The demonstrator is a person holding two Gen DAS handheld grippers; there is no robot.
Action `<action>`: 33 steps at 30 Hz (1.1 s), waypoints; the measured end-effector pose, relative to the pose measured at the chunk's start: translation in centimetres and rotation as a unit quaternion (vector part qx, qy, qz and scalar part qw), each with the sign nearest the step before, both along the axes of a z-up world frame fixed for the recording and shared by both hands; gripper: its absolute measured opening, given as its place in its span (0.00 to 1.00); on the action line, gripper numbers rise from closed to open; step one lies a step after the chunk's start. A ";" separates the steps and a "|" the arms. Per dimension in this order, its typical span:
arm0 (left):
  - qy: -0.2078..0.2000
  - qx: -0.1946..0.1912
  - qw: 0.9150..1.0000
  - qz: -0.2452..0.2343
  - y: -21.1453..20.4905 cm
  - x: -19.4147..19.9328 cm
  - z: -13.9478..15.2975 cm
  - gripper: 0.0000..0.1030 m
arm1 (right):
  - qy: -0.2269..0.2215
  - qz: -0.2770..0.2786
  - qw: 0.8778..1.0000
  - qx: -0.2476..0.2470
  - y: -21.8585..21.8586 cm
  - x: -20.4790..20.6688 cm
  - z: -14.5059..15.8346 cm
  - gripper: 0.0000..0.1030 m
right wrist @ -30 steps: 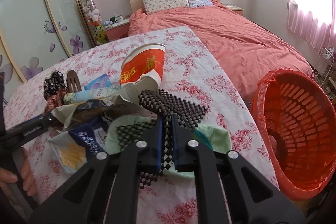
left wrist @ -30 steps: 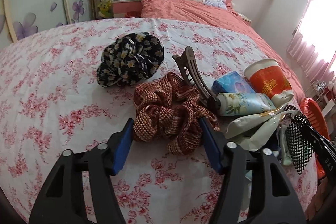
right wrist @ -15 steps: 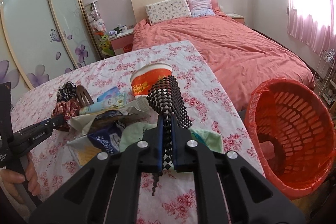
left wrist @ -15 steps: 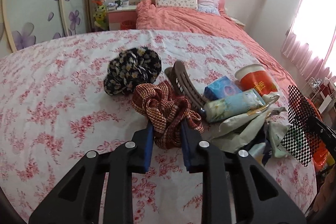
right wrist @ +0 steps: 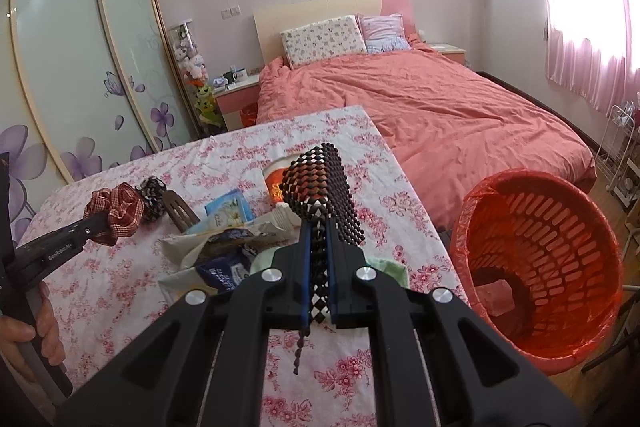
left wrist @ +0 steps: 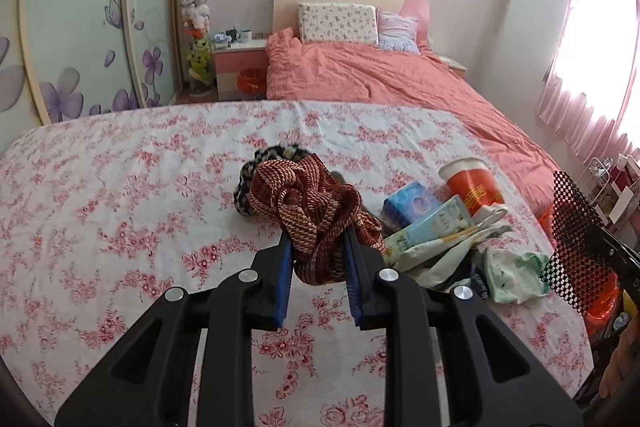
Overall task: Collect trash
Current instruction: 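Carry the mesh and scrunchie over the orange basket and release both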
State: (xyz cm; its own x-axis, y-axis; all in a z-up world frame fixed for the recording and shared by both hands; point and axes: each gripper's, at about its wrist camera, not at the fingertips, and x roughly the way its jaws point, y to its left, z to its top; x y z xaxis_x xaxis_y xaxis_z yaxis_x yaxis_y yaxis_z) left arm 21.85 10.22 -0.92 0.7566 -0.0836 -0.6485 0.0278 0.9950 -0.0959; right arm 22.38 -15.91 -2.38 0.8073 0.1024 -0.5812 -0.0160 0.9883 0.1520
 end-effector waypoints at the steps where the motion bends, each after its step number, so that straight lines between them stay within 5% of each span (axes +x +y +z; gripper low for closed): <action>1: -0.003 0.001 1.000 -0.001 -0.2 -0.2 0.2 0.23 | -0.003 0.000 1.000 0.000 0.0 -0.2 0.2 0.08; 18: -0.043 0.010 0.997 -0.057 -4.6 -2.9 4.1 0.23 | -0.044 -0.024 0.999 0.003 -2.5 -3.7 3.4 0.08; 33: -0.063 -0.002 0.986 -0.157 -12.4 -4.2 5.4 0.23 | -0.072 -0.077 0.994 0.013 -8.4 -6.3 4.6 0.08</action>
